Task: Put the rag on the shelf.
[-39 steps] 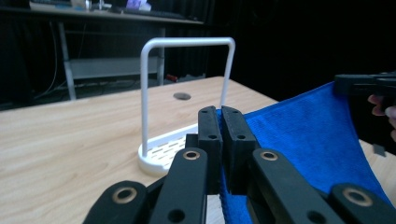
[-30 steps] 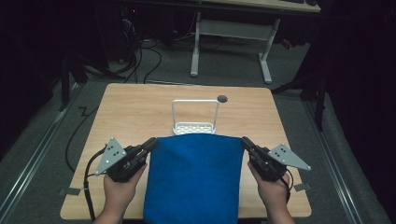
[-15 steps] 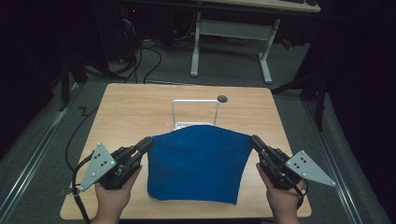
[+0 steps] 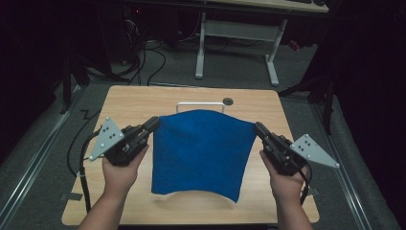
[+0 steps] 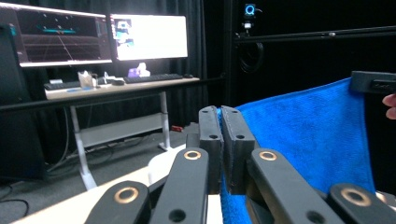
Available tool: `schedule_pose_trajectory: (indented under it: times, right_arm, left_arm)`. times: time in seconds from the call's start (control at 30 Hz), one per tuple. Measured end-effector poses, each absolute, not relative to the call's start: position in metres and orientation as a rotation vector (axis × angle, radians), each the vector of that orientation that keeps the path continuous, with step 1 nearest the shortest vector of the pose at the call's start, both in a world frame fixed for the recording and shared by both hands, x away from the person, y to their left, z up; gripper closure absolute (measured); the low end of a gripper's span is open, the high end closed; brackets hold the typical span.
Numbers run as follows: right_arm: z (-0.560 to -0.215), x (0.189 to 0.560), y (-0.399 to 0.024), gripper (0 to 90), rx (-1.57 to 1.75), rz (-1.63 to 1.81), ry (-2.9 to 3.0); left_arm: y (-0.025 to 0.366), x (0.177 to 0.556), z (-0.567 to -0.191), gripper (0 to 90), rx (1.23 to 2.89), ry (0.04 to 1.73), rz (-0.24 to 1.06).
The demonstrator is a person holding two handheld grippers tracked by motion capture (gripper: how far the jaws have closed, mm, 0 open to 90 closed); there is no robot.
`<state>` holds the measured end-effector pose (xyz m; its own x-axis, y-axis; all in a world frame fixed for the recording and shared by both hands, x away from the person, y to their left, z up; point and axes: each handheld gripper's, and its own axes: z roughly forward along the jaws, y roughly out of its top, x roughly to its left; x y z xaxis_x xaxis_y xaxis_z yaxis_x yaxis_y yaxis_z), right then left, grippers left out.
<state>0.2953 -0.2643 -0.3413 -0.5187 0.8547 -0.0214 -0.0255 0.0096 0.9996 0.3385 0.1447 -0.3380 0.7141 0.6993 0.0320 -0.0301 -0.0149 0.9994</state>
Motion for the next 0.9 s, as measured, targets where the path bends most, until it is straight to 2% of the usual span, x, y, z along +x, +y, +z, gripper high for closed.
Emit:
schedule_pose_trajectory:
  times: [0.33,0.9]
  right_arm:
    - [-0.316,0.335,-0.264,89.1,0.889,1.490,1.555]
    - [-0.291,0.396,-0.262,89.2,0.969,1.448,1.525]
  left_arm:
    - [0.143,0.390,-0.324,88.0,1.527,0.656,0.695]
    - [0.133,0.451,-0.306,88.1,1.613,0.739,0.775]
